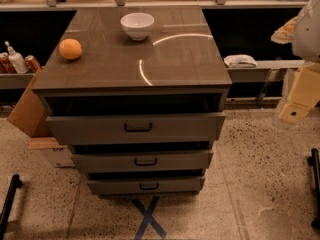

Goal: Open middle drawer

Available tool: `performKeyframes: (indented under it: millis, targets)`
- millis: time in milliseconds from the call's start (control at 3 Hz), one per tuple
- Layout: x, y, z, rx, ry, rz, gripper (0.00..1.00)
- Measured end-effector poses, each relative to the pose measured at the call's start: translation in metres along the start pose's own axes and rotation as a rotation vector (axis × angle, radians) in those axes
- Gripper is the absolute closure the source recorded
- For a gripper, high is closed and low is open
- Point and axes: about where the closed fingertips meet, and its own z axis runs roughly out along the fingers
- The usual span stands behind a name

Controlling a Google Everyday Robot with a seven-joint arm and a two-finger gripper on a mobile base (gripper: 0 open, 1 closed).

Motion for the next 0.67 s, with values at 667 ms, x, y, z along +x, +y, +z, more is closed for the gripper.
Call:
performKeyframes:
  millis: [667]
  targets:
    - [0.000,0.008,0.021,0.006,-0.006,-0.048,0.00]
